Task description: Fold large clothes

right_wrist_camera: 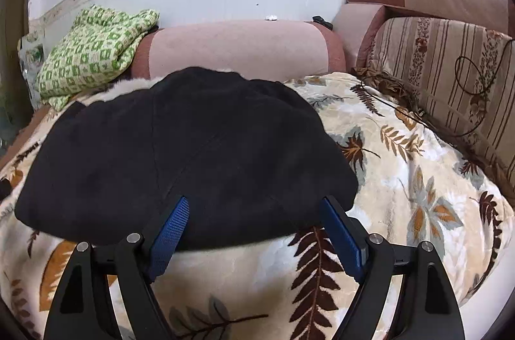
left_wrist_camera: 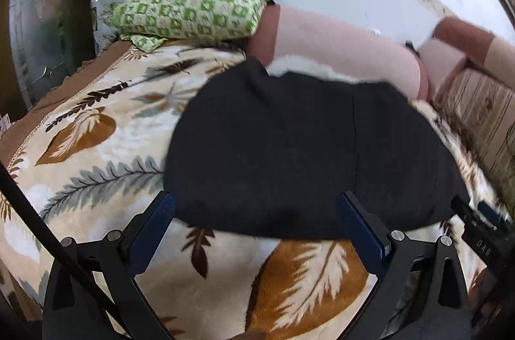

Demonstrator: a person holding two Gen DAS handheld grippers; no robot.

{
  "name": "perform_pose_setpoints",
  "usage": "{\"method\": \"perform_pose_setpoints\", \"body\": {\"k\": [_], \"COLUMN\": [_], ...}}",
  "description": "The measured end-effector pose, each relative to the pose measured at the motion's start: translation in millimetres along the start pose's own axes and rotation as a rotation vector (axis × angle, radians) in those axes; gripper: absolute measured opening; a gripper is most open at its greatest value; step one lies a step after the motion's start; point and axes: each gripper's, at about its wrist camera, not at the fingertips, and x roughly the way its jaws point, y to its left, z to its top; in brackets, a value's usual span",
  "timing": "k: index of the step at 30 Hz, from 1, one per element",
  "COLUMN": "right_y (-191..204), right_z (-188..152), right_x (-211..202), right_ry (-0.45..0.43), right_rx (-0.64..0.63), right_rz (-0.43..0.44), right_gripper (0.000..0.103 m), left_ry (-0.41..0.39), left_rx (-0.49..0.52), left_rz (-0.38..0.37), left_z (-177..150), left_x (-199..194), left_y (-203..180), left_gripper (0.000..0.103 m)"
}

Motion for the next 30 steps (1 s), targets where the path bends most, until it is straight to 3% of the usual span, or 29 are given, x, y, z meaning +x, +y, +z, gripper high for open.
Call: {"method": "perform_pose_setpoints", "body": {"k": [6,14,30], "right_y": [21,41,33], "right_z": [-9,-16,-13], "right_x": [6,0,1], "right_ry": [0.033,0.015,0.029], "right_rx": [-0.088,-0.187,-0.137], "right_rz": [0.003,0.000,-0.025], "right_gripper": [0.087,0.087,0.088], "left_ry": [-0.004,0.016,0.076], "left_rx": [0.079,0.064,0.067], "left_rz": [0.096,0.097,0.070], "left_z": [-8,-7,-11], "left_x": [6,9,19], "left_y": [-14,-9,-11], "left_gripper": [0.100,0.100,0.100]}}
